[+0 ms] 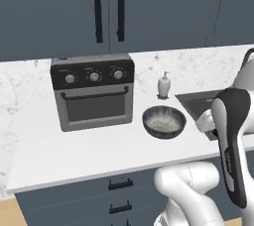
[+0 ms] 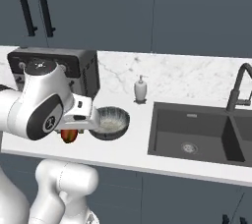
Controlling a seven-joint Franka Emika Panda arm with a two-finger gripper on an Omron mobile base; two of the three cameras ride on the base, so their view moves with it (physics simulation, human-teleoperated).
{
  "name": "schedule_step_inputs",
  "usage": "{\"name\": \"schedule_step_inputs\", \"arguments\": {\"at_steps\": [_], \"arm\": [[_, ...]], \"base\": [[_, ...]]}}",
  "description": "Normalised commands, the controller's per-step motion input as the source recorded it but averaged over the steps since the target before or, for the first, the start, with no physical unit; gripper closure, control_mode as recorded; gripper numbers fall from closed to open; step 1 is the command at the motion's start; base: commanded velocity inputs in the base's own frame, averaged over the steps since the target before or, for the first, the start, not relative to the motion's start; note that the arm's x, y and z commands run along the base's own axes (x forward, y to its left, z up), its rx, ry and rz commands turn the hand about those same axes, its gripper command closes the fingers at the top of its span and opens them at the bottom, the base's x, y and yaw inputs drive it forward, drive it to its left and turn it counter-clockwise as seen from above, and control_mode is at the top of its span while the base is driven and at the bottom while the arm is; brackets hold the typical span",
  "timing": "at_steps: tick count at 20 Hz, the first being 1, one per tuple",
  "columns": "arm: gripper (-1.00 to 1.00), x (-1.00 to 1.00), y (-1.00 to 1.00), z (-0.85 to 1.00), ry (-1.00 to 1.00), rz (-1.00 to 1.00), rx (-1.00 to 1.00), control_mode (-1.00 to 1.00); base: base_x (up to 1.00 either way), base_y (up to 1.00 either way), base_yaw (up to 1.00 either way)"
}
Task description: Pick the bell pepper from the sink and place it in the bowl. Then pick the bowl and place it in the microwave. Then close the microwave door and press the start button.
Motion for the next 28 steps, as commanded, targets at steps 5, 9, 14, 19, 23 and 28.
{"name": "schedule_step_inputs", "arguments": {"at_steps": [5,9,14,19,23,28], "arm": [[1.00,0.00,0.00,0.00,0.00,0.00,0.00,1.00],[1.00,0.00,0.00,0.00,0.00,0.00,0.00,1.00],[1.00,0.61,-0.04,-0.23,-0.01,0.00,0.00,-1.00],[1.00,0.76,-0.07,-0.40,-0.02,0.00,0.00,-1.00],[1.00,0.49,-0.02,-0.52,-0.11,0.00,0.00,-1.00],[1.00,0.54,-0.18,-0.32,-0.04,0.00,0.07,-1.00]], "base": [[0.62,0.26,-0.01],[0.44,0.01,0.00],[0.00,0.00,0.00],[0.00,0.00,0.00],[0.00,0.00,0.00],[0.00,0.00,0.00]]}}
